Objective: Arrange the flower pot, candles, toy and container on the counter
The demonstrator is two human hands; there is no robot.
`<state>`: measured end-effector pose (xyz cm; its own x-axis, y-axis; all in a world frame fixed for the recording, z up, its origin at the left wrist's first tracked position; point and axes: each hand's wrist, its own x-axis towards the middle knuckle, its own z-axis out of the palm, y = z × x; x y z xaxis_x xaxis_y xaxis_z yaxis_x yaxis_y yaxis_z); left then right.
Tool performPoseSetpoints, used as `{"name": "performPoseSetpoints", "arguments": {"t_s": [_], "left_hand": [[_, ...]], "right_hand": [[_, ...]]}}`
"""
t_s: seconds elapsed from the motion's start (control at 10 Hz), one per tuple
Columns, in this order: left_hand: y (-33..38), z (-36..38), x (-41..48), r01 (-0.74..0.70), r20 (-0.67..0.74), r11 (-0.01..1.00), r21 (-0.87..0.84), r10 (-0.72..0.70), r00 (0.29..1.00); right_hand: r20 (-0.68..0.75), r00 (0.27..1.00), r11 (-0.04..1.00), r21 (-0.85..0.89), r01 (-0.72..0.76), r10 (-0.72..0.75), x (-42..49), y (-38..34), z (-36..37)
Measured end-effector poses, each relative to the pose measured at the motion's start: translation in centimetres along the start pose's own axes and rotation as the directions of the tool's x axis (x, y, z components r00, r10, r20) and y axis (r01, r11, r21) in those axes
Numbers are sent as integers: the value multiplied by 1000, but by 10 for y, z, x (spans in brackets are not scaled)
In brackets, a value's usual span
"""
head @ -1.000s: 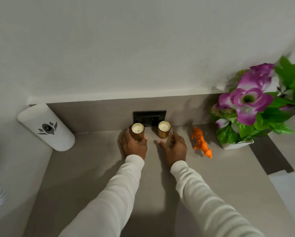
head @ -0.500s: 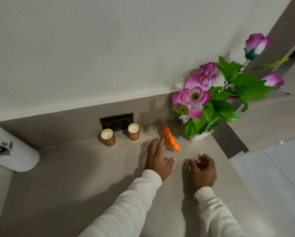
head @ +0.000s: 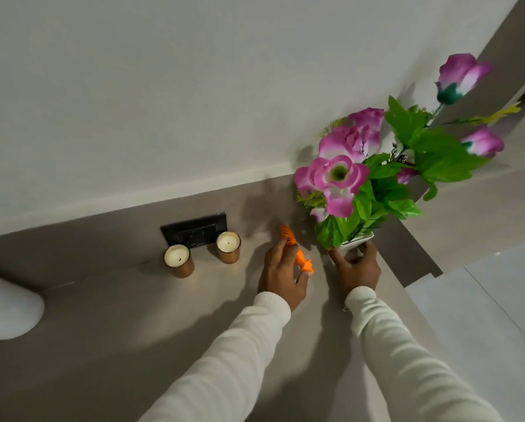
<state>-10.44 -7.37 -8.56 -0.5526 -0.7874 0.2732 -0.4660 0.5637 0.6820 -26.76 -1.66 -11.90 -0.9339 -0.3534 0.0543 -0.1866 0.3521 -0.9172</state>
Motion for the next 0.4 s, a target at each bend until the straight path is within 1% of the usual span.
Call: {"name": "performPoseSetpoints", "arguments": {"t_s": [0.1, 0.2, 0.3, 0.4], "left_hand": [[-4, 3, -11, 37, 49, 999, 2, -37, 998], [-6, 3, -18, 70, 104, 997, -26, -67, 992], [-14, -1, -26, 47, 111, 998, -48, -42, 993], [-22, -20, -46, 69, 72, 997, -46, -66, 995]], "right_hand": [[19, 1000, 999, -50, 12, -11, -3, 11, -5], [47, 999, 997, -79, -17, 20, -12, 16, -18], [18, 992, 992, 2, -126, 126, -20, 31, -33], [-26, 983, 983, 48, -178, 179, -58, 41, -47]]}}
